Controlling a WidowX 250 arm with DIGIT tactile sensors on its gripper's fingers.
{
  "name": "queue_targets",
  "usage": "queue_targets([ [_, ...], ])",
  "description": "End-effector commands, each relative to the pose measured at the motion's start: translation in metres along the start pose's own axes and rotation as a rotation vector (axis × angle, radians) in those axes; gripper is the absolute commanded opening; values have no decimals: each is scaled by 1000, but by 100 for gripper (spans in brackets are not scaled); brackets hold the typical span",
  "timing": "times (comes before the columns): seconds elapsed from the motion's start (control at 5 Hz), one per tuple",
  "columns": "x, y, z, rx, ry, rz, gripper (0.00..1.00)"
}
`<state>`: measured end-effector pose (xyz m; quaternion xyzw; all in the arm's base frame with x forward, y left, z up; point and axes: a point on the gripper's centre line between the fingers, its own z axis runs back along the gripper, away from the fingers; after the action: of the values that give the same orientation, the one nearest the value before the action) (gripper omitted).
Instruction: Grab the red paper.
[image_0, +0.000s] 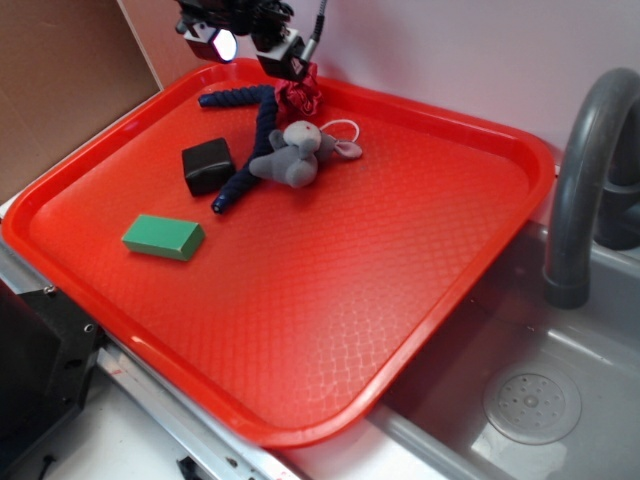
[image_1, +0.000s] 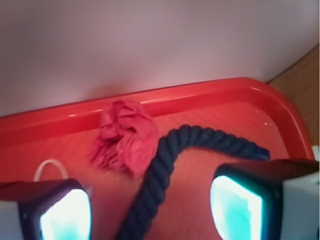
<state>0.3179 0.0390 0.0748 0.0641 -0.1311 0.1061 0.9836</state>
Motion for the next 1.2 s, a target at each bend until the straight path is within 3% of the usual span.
queue_targets([
  [0.0, 31, -8, -23, 26, -49, -31, 100],
  [0.2, 39, -11, -31, 1, -47, -68, 100],
  [0.4, 38, -16, -43, 25, -23, -90, 88],
  [0.6, 34, -20, -42, 62, -45, -94, 0],
  [0.8, 32, -21, -41, 78, -56, -84, 0],
  [1.0, 26, -14, -14, 98, -47, -39, 0],
])
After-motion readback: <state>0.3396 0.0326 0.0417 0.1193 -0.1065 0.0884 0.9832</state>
